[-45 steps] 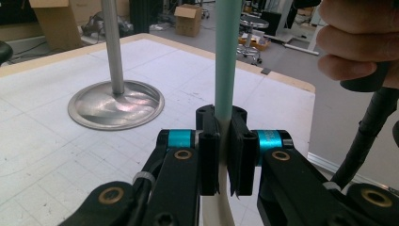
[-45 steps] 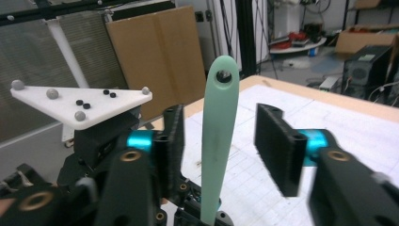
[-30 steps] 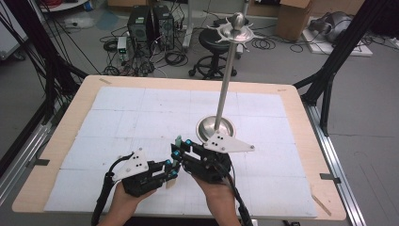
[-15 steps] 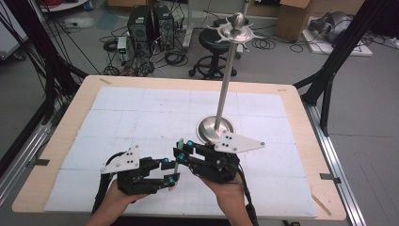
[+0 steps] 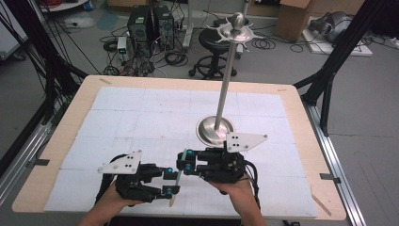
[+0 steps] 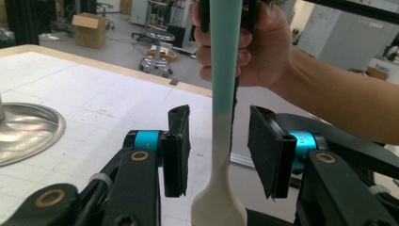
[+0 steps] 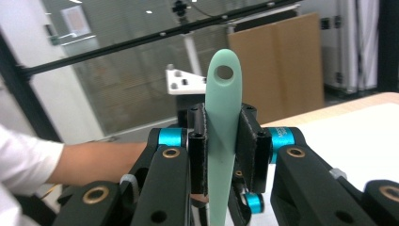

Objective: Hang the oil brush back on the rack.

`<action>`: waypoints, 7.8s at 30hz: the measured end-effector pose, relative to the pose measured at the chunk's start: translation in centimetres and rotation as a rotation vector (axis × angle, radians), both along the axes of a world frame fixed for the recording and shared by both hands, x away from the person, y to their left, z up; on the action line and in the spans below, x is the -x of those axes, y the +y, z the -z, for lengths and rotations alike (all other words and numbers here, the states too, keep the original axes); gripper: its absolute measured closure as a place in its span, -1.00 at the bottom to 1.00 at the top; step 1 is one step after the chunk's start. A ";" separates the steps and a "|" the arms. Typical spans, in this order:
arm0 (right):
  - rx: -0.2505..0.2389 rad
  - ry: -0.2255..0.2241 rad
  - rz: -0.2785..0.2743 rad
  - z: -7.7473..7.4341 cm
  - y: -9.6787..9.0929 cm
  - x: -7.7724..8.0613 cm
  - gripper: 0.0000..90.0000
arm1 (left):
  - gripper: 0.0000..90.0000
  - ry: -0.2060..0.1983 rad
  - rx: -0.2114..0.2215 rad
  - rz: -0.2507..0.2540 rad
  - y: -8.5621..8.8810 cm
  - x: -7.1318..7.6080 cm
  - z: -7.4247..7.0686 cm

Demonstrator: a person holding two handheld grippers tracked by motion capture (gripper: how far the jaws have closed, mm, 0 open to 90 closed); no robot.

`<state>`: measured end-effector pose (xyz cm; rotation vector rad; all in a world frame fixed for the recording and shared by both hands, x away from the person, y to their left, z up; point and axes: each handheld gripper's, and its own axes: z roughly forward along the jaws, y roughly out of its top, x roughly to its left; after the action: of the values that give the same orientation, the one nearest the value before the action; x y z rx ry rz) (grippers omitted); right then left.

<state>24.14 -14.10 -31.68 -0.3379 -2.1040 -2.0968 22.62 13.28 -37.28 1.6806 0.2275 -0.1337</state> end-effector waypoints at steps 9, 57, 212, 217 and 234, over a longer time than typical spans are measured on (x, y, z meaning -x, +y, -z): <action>-0.009 -0.024 -0.087 0.0 0.5 0.1 0.68 | 0.54 0.016 0.014 0.077 -0.2 0.1 0.1; 0.167 0.107 0.512 -0.8 1.9 2.1 0.75 | 0.80 -0.114 -0.150 -0.413 -1.9 0.9 -0.1; 0.338 -0.054 0.894 7.7 -16.1 6.3 -0.62 | -0.48 -0.059 -0.034 -0.543 8.3 -1.3 3.0; 0.323 -0.047 0.877 7.9 -15.9 6.4 -0.62 | -0.48 -0.055 -0.036 -0.549 8.6 -1.0 3.3; 0.333 -0.039 0.863 8.0 -15.6 6.5 -0.62 | -0.48 -0.049 -0.037 -0.548 8.6 -0.8 3.5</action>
<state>17.67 -29.68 -39.71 -1.4820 -2.6263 -2.0671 23.43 21.90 -40.75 1.5985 0.6446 0.3226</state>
